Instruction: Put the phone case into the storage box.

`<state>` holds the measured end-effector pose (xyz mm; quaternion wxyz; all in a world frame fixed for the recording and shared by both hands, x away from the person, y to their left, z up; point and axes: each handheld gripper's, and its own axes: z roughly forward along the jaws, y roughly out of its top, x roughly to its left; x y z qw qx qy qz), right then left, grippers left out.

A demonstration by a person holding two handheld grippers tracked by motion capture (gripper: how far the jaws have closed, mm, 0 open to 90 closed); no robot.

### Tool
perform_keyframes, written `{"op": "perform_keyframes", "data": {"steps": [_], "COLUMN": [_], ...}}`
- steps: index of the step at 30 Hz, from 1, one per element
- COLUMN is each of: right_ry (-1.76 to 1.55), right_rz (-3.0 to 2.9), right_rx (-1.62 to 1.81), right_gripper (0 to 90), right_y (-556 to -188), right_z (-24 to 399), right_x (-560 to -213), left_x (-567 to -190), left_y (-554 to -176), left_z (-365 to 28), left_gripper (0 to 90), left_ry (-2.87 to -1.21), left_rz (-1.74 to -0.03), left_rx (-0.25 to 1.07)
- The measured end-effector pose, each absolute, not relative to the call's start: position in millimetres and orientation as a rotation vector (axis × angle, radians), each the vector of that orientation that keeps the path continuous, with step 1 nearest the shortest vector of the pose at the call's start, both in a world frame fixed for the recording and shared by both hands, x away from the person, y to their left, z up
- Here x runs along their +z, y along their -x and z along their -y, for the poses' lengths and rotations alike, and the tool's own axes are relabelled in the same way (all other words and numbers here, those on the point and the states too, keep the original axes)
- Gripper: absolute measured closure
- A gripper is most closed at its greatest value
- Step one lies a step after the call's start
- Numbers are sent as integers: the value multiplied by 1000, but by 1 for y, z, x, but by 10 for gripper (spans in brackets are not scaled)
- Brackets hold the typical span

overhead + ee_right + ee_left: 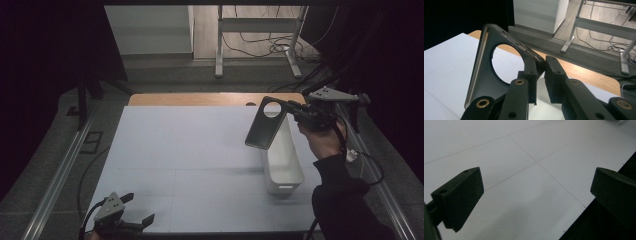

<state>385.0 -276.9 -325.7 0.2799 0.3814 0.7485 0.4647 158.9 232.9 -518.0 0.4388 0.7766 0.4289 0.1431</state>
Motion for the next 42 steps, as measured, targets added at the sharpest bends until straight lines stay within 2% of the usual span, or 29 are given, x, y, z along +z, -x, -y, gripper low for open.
{"op": "perform_keyframes", "data": {"steps": [42], "right_ry": [-1040], "right_rz": [-1909], "right_rx": [1129], "right_gripper": [801], "right_y": [-456], "right_z": [321], "right_x": [-331], "left_x": [-519], "left_y": [-159], "left_z": [-233], "left_gripper": [2], "left_ry": [-1943], "left_rz": [-1072], "left_rx": [349]}}
